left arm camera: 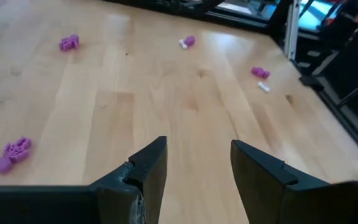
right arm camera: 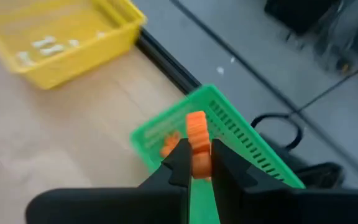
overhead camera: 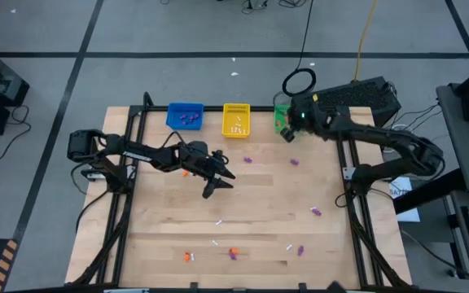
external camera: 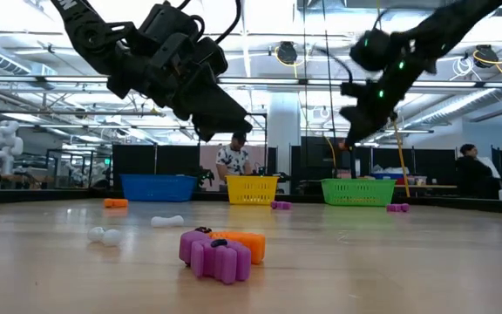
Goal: Sort Halloween decoration
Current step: Put the orange skeleton toy into the green bin, then put the white bone toy into the yellow bin
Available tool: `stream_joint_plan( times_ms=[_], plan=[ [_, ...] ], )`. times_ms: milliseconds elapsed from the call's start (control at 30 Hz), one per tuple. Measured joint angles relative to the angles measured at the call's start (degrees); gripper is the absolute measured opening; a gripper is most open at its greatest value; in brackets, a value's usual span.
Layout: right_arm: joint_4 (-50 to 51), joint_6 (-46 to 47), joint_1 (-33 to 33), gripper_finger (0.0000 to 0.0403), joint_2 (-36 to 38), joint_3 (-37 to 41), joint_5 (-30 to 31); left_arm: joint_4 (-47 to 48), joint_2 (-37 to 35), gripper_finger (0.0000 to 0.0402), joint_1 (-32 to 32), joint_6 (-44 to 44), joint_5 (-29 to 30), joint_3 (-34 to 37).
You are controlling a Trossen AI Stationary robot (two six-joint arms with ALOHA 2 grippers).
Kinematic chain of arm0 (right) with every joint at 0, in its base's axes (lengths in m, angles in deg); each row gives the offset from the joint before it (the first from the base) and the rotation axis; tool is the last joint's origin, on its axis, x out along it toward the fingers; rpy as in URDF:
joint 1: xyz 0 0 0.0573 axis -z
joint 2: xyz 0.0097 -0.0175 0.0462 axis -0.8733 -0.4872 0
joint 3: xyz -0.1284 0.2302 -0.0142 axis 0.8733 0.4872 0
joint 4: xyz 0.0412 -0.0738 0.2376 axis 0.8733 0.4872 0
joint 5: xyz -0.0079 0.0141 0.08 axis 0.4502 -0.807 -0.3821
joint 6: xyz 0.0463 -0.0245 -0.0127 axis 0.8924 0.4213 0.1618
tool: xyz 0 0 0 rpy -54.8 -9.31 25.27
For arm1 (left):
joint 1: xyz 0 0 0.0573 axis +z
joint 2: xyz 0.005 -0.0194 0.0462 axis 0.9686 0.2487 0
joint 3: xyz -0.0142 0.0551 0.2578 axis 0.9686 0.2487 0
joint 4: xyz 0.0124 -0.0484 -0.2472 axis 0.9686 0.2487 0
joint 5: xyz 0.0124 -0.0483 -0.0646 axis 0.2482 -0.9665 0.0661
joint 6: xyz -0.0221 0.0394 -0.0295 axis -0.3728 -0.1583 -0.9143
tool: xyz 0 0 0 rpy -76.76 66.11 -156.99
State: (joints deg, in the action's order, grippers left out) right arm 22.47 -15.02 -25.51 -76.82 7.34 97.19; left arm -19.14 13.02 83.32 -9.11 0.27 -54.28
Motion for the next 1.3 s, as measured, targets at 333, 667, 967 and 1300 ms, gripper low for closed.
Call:
stream_joint_plan(
  times_ms=[333,667,967,1300],
  plan=[
    [0.49,0.61,15.94,0.0024,-12.43,-0.84,-11.51,2.07,0.02,0.0176,-0.48,0.23,1.6,0.0],
    [10.89,1.9,17.57,0.0074,-19.67,-9.77,-11.6,2.03,0.02,0.0176,-0.48,0.27,1.6,0.02],
    [13.77,2.96,14.68,0.015,-16.11,-14.81,-11.32,13.34,-2.52,0.0173,-1.76,2.24,4.93,-1.22],
    [-10.4,10.06,2.05,0.0008,-3.22,0.87,-11.26,35.65,-5.33,0.0066,-13.25,-1.52,19.96,-6.22]
  ],
)
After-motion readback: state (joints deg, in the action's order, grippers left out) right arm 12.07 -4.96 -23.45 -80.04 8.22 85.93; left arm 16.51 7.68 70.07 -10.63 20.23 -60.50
